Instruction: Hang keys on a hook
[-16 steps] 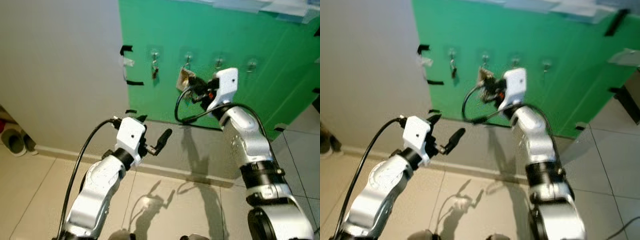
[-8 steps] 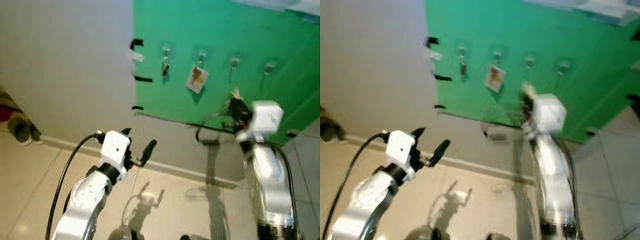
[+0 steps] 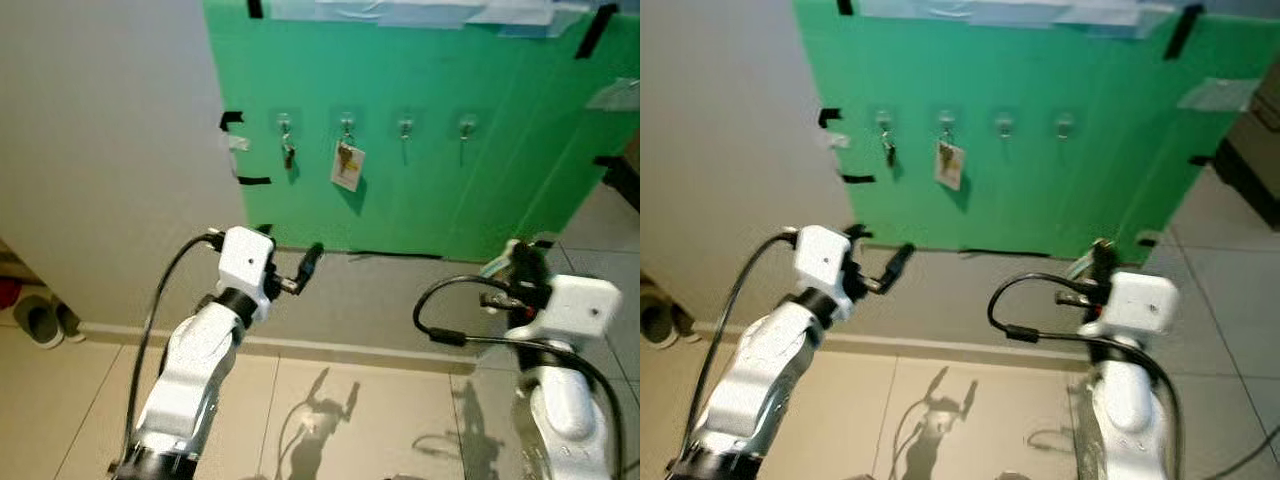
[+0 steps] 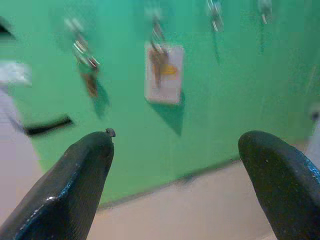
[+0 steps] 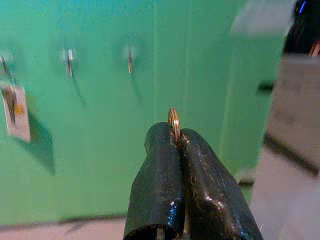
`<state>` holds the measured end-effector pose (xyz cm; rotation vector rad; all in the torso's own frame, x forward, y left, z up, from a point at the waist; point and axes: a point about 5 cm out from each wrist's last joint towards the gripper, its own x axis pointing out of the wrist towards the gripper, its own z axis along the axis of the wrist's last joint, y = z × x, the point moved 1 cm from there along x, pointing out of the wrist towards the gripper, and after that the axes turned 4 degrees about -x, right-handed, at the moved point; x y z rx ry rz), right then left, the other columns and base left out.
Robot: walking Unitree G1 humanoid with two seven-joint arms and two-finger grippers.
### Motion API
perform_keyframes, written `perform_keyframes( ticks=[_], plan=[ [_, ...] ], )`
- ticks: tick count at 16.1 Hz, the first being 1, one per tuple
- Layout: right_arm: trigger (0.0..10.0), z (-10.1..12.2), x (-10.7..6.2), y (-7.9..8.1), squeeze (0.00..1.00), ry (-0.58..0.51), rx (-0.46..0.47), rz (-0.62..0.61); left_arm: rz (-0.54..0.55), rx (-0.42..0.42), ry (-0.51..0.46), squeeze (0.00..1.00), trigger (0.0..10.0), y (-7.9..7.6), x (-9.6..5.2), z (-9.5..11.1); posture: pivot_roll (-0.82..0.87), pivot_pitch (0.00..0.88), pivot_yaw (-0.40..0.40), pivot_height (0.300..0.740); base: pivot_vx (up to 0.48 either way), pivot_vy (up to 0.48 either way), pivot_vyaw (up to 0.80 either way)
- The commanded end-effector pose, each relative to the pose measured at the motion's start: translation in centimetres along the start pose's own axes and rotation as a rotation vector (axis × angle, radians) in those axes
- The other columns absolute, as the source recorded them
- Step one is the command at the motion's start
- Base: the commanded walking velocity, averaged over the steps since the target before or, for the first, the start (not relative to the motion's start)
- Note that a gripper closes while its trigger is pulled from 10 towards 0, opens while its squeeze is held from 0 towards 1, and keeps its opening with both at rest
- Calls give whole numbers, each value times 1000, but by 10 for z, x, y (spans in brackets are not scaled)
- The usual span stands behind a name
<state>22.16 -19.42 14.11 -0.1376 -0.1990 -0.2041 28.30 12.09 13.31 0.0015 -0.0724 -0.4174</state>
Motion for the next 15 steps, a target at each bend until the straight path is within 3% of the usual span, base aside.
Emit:
perform_keyframes(
  ticks=[1, 4, 6, 7, 8, 9, 11, 13, 15],
  plan=[
    [0, 6, -2, 0, 0, -28, -18, -5, 46, 33, -54, 0, 10000, 9, -5, 11, -56, 0, 69, 740, 0, 0, 0],
    [0, -10, -11, -12, 0, 16, -32, -73, 134, -29, -126, 0, 10000, 15, 1, 20, -43, 0, 59, 740, 0, 0, 0],
    [0, -23, -3, -7, 0, 69, 29, -74, 184, -85, -99, 0, 10000, 18, 10, 6, -37, 0, 42, 740, 0, 0, 0],
    [0, -28, 0, -8, 0, 105, 84, -91, 216, -207, -62, 0, 10000, 24, 9, -5, -39, 0, 37, 740, 0, 0, 0],
    [0, -37, -2, -8, 0, 157, 133, -81, 255, -241, 0, 0, 10000, 33, 2, -22, -39, 0, 36, 740, 0, 0, 0],
    [0, -52, -10, -11, 0, 217, 120, -50, 245, -238, 127, 0, 10000, 33, -11, -51, -45, 0, 32, 740, 0, 0, 0],
    [0, -60, -15, -13, 0, 242, 79, -16, 167, -193, 178, 0, 10000, 23, -20, -63, -50, 0, 32, 740, 0, 0, 0],
    [0, -61, -11, -13, 0, 227, 58, 10, 88, -118, 122, 0, 10000, 11, -11, -50, -56, 0, 35, 740, 0, 0, 0],
    [0, -55, -6, -14, 0, 187, 59, -2, 44, -65, 24, 0, 10000, 3, -1, -23, -56, 0, 34, 740, 0, 0, 0]
  ],
)
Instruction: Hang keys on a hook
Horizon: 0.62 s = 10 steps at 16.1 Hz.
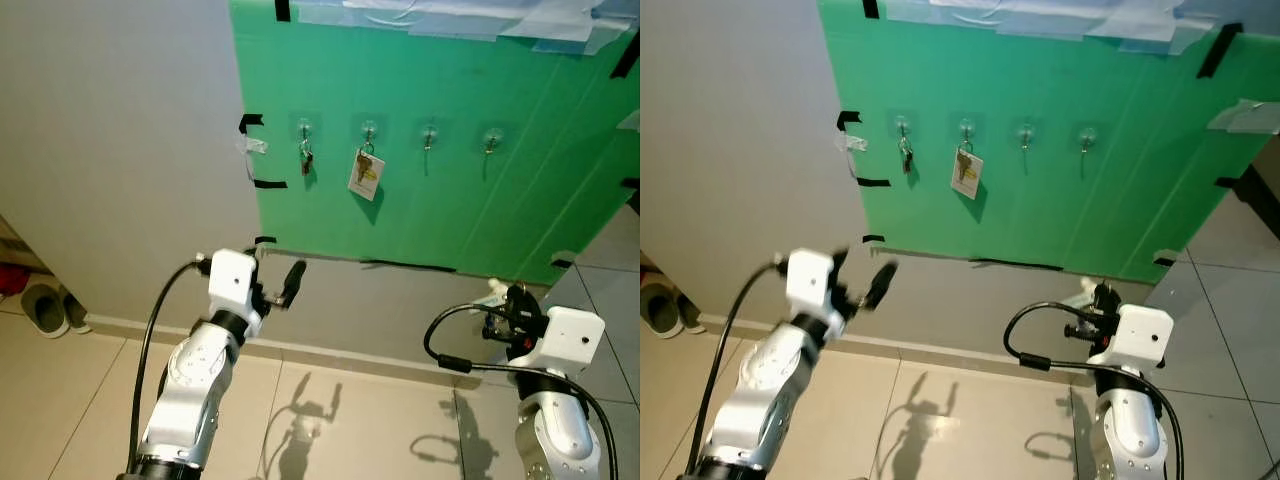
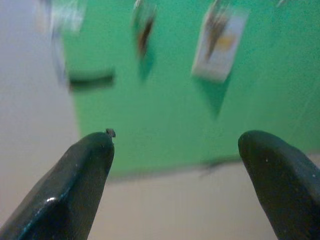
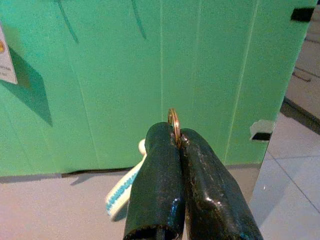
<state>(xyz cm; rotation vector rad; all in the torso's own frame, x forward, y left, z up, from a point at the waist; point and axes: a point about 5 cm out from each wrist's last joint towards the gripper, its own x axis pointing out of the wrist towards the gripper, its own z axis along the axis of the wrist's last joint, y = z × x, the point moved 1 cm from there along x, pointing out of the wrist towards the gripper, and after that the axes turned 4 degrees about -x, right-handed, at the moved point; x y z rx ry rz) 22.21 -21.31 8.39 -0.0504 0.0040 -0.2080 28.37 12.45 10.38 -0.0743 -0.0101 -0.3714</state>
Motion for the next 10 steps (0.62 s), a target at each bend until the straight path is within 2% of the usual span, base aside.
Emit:
perform_keyframes(
  ticks=[1, 3, 6, 10],
  plan=[
    [0, 9, 0, -2, 0, -43, -20, -4, -53, 41, -71, 0, 10000, -8, 2, 22, -54, 0, 33, 740, 0, 0, 0],
    [0, 16, -4, 1, 0, -65, -29, -1, -88, 35, -127, 0, 10000, -12, 1, 33, -54, 0, 34, 740, 384, 0, 0],
    [0, 34, 4, 4, 0, -137, -29, 5, -99, 70, -154, 0, 10000, -15, 7, 39, -61, 0, 37, 740, 447, 0, 0],
    [0, 60, 11, 13, 0, -224, -33, 20, -143, 108, -223, 0, 10000, -23, 14, 59, -69, 0, 41, 740, 450, 0, 0]
  ],
)
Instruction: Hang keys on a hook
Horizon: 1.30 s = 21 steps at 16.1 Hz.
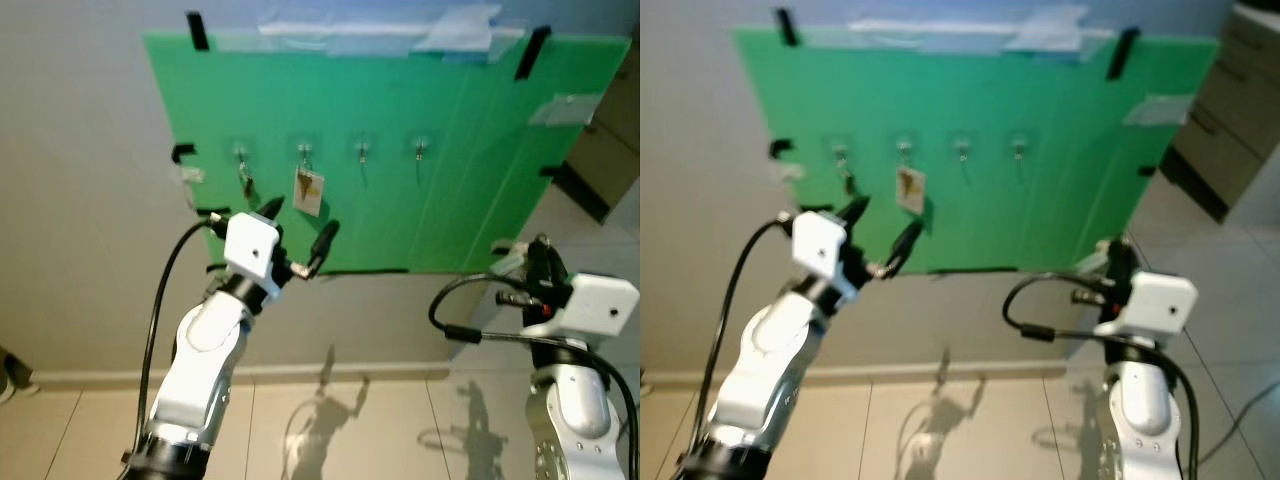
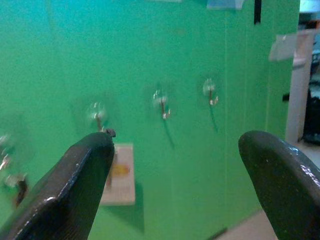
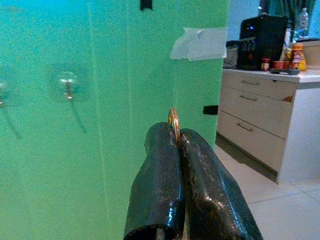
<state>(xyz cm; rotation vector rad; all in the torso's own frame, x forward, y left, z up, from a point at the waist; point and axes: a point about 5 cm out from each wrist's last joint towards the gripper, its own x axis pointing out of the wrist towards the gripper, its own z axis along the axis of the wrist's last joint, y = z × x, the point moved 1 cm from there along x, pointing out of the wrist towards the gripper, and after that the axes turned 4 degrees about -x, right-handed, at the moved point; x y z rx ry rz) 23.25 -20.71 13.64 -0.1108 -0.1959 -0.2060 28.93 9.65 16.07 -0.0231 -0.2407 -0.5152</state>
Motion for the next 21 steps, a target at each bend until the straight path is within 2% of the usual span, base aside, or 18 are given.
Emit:
perform_keyframes(
  ticks=[1, 4, 6, 10, 11, 13, 15, 16, 17, 18, 19, 21],
  plan=[
    [0, 7, 3, 8, 0, -20, 8, 25, 5, 16, -19, 0, 10000, 4, -1, 6, -69, 0, 40, 740, 450, 0, 0],
    [0, 9, 3, 13, 0, -21, 16, 34, 28, 8, -40, 0, 10000, 4, 1, 9, -72, 0, 41, 740, 450, 0, 0],
    [0, 13, 4, 13, 0, -27, 21, 43, 67, 27, -85, 0, 10000, 8, 1, 17, -69, 0, 38, 740, 285, 386, 0],
    [0, 14, -1, 16, 0, -19, 23, 61, 52, 46, -116, 0, 10000, 5, 4, 27, -72, 0, 33, 740, 0, 0, 0],
    [0, 13, -1, 19, 0, 0, 37, 90, 49, 42, -115, 0, 10000, 5, 5, 27, -73, 0, 34, 740, 0, 0, 0],
    [0, 8, -2, 27, 0, 71, 74, 229, 40, 30, -105, 0, 10000, 5, 7, 26, -77, 0, 38, 740, 0, 0, 0],
    [0, 14, 3, 33, 0, 98, 114, 367, 0, 3, -71, 0, 10000, 3, 11, 23, -78, 0, 35, 740, 0, 0, 0],
    [0, 16, 4, 34, 0, 101, 121, 398, -12, -4, -59, 0, 10000, 2, 11, 22, -79, 0, 35, 740, 0, 0, 0],
    [0, 25, 13, 39, 0, 94, 139, 494, -32, -22, 4, 0, 10000, 2, 13, 12, -75, 0, 35, 740, 0, 0, 0],
    [0, 28, 18, 42, 0, 90, 144, 537, -44, -6, 35, 0, 10000, 1, 11, 6, -69, 0, 30, 740, 0, 0, 0],
    [0, 29, 27, 44, 0, 99, 136, 593, -53, -59, 94, 0, 10000, -1, 4, -7, -61, 0, 23, 740, 0, 0, 0],
    [0, 33, 41, 47, 0, 98, 139, 629, -85, -63, 168, 0, 10000, -5, -12, -24, -48, 0, 14, 740, 0, 0, 0]
  ],
)
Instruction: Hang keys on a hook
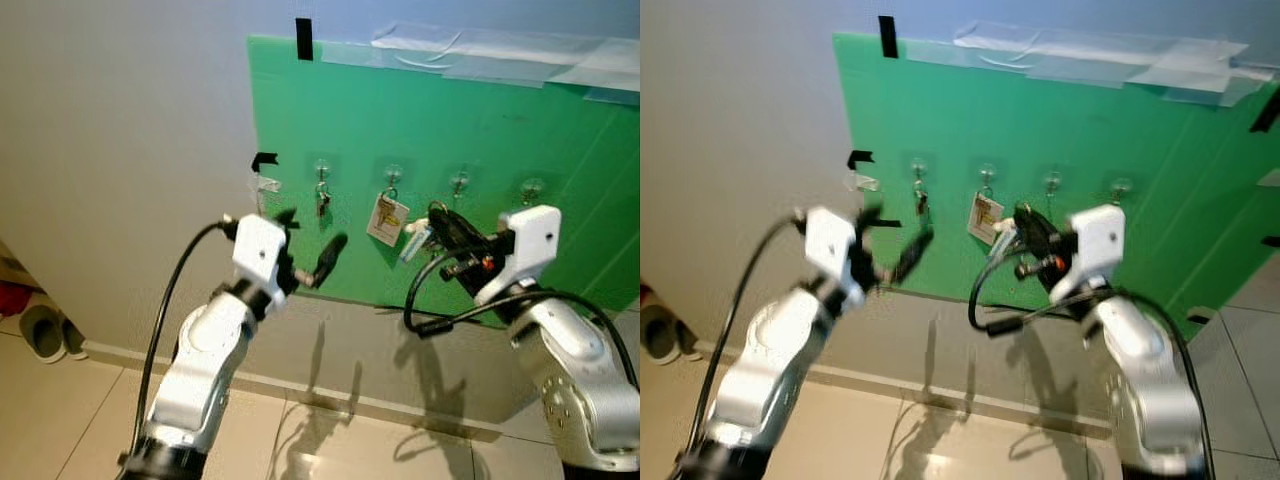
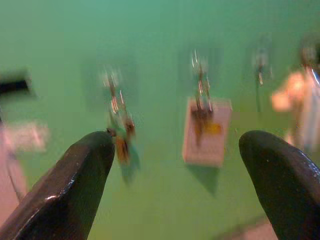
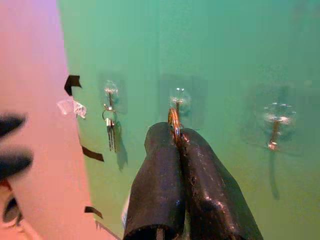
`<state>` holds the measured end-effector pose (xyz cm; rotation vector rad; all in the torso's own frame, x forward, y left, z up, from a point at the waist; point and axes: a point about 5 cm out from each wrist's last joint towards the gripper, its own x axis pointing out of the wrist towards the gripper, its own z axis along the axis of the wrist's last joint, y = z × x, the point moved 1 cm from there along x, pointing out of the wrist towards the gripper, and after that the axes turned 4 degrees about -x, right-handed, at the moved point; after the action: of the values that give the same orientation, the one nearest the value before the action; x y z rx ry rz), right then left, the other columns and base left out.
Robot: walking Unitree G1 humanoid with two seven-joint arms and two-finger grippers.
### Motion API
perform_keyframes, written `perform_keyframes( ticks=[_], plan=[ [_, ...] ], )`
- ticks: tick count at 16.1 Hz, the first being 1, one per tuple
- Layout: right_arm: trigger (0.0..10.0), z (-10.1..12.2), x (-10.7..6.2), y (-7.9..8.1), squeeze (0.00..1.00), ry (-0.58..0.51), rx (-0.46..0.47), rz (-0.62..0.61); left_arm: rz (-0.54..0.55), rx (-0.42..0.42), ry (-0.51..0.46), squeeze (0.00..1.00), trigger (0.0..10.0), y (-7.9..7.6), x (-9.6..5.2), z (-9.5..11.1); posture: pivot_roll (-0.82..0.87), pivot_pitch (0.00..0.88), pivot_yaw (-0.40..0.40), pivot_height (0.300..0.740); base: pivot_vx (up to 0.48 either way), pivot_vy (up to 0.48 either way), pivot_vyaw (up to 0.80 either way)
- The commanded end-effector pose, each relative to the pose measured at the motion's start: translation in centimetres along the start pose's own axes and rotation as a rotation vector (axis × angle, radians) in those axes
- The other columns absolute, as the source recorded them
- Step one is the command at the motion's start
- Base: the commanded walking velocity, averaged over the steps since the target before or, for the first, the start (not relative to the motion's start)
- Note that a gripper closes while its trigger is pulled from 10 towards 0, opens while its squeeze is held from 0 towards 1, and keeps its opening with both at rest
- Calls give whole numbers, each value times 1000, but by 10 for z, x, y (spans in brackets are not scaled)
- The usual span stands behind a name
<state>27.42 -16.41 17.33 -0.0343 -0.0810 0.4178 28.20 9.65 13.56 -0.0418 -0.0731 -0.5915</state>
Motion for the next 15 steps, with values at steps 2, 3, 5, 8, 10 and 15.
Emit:
perform_keyframes(
  ticks=[2, 3, 5, 8, 10, 15],
  plan=[
    [0, 3, 9, -7, 0, 4, 35, 12, -84, 44, 61, 0, 10000, -6, -13, -20, -41, 0, 8, 740, 0, 0, 0],
    [0, 3, 11, -11, 0, 7, 46, 7, -130, 22, 54, 0, 10000, -10, -20, -25, -28, 0, 0, 740, 0, 0, 0],
    [0, -2, 14, -20, 0, 7, 93, -34, -134, 12, 43, 0, 10000, -12, -19, -26, -17, 0, -3, 740, 0, 0, 0],
    [0, -8, 18, -38, 0, -17, 236, -132, -151, 19, 25, 0, 10000, -13, -15, -21, -11, 0, 8, 740, 0, 0, 0],
    [0, -10, 16, -42, 0, -15, 244, -147, -157, 21, 21, 0, 10000, -11, -16, -21, -10, 0, 16, 740, 0, 0, 0],
    [0, -15, -5, -49, 0, -2, 147, -208, -164, 20, 22, 0, 10000, -11, -17, -22, -26, 0, 28, 740, 0, 0, 0]
  ],
)
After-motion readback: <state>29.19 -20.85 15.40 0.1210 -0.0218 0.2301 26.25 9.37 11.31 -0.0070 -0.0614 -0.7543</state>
